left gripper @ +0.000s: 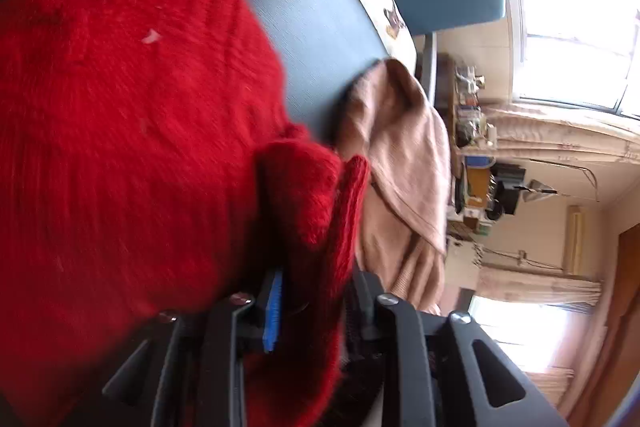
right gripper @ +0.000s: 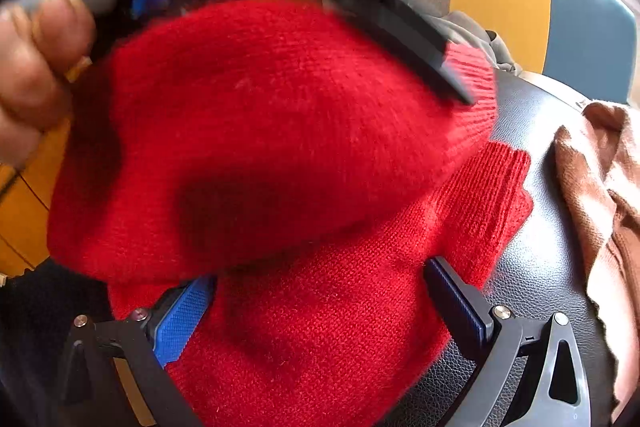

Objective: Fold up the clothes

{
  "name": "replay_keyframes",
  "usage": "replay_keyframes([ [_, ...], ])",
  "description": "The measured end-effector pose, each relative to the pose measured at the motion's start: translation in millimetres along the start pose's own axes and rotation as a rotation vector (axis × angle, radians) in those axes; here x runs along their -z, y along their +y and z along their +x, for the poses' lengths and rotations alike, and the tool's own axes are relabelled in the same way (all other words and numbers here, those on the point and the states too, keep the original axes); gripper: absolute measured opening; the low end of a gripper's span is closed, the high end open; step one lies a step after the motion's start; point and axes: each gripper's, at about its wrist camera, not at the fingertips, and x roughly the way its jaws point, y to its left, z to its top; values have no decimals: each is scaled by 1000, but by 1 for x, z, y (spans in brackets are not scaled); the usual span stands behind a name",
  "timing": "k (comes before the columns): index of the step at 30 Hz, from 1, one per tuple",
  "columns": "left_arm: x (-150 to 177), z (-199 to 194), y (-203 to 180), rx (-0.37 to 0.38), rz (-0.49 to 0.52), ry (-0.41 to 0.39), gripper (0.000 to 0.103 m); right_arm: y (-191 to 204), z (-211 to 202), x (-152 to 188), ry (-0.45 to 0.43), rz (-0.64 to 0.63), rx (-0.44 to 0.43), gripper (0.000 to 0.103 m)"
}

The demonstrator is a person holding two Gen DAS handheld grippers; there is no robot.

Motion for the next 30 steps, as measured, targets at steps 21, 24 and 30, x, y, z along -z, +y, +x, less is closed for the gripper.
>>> replay_keyframes([
  [21,10,-153,86,-39,363,-223,27,21,-65,8,142,77,-256,103],
  [24,20,-135,95,-27,413,-205,27,31,-46,-7,168,117,-409,103],
  [30,39,-86,79,-32,583,-113,27,50,-22,-16,166,228,-745,103],
])
